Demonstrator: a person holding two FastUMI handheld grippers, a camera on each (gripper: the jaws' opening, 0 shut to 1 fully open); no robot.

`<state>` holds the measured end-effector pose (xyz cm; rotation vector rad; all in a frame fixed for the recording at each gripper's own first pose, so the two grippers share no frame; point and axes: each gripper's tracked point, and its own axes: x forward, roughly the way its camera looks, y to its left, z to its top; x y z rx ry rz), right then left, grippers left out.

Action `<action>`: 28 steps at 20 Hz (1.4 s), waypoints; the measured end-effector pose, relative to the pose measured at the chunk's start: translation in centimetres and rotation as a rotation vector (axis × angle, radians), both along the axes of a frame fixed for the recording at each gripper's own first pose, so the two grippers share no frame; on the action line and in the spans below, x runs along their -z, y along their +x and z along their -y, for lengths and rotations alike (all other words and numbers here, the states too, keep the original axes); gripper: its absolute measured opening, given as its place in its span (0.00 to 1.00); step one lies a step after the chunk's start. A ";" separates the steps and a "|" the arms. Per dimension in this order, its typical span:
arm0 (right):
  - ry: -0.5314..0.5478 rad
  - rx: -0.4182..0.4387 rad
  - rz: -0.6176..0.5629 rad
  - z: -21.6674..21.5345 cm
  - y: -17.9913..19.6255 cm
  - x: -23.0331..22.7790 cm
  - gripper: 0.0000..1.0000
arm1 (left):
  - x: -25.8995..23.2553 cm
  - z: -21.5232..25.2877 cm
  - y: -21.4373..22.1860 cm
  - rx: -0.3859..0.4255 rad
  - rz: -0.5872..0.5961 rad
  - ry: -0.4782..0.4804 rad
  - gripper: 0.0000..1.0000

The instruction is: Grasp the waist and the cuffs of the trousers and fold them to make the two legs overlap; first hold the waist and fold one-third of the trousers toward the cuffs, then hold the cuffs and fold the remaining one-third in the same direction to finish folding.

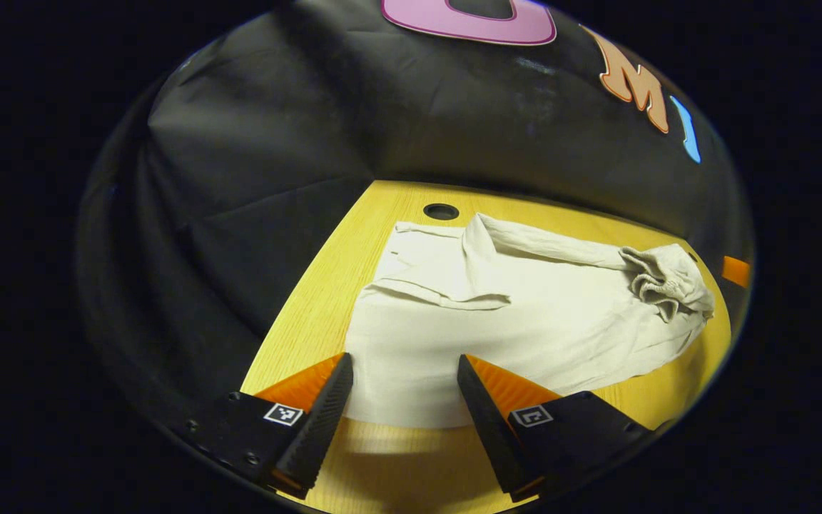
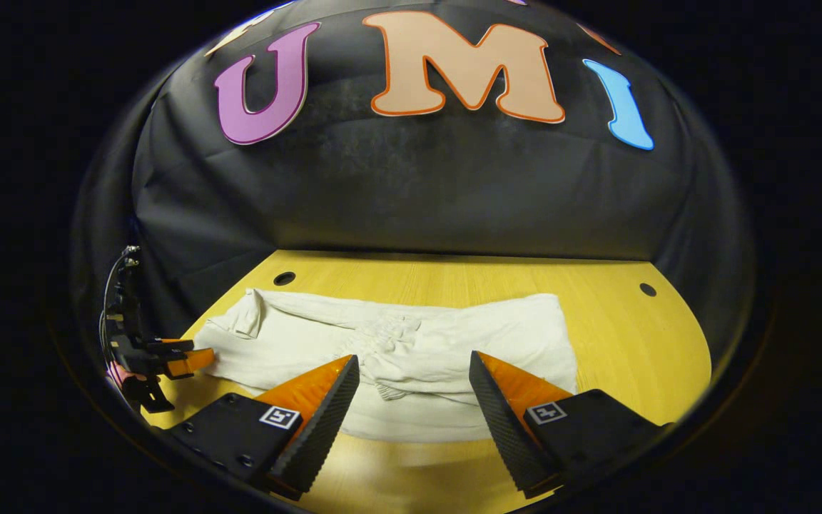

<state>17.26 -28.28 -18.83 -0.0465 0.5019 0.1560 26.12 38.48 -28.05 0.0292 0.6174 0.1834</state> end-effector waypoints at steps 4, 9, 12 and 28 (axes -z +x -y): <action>0.049 0.028 -0.005 1.0 -1.1 -0.5 0.96 | 0.1 0.9 0.9 0.044 0.003 0.000 0.75; 0.005 0.039 0.004 3.3 -2.4 -1.1 0.92 | 0.2 2.1 1.9 0.030 0.025 -0.017 0.00; -0.005 0.056 0.021 4.5 -2.7 -1.9 0.97 | 0.0 2.6 2.1 0.030 0.038 -0.037 0.00; 0.031 0.122 0.068 11.9 -4.5 -5.0 0.92 | -10.5 14.8 4.9 0.125 0.258 -0.185 0.00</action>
